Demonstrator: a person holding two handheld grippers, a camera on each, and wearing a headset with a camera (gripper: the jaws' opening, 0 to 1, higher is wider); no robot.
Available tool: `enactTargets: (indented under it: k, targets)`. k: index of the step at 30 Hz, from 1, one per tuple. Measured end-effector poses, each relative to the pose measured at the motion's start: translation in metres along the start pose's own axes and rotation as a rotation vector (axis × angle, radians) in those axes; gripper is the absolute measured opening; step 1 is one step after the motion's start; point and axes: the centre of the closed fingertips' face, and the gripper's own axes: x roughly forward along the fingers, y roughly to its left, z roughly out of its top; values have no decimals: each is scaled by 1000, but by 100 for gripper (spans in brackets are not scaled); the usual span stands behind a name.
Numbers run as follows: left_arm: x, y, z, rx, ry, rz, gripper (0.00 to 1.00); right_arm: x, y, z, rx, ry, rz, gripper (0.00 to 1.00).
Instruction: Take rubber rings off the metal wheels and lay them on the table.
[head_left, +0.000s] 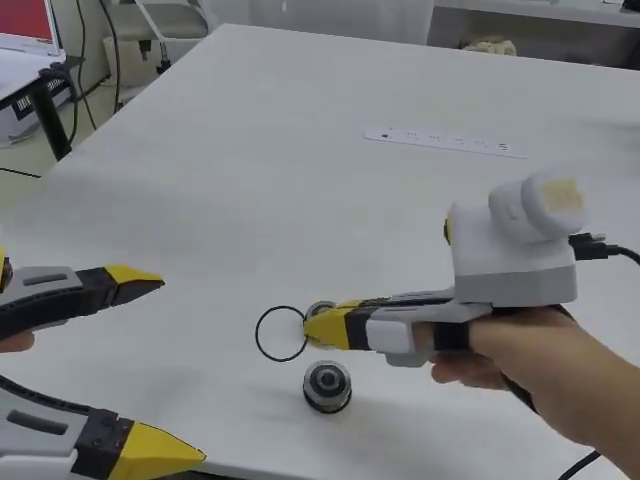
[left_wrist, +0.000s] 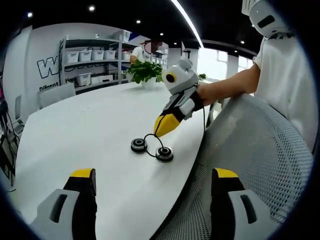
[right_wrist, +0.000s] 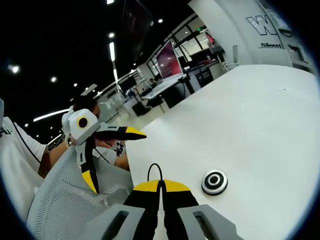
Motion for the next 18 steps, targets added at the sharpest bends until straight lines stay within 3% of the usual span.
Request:
enactTargets:
  k: [9, 18]
  targets:
    - [-2, 2, -2, -14, -3, 13, 92, 20, 0, -17, -52, 49, -6, 0]
    - [-2, 2, -2, -25, -5, 11, 92, 29, -11, -28, -118, 106, -42, 0]
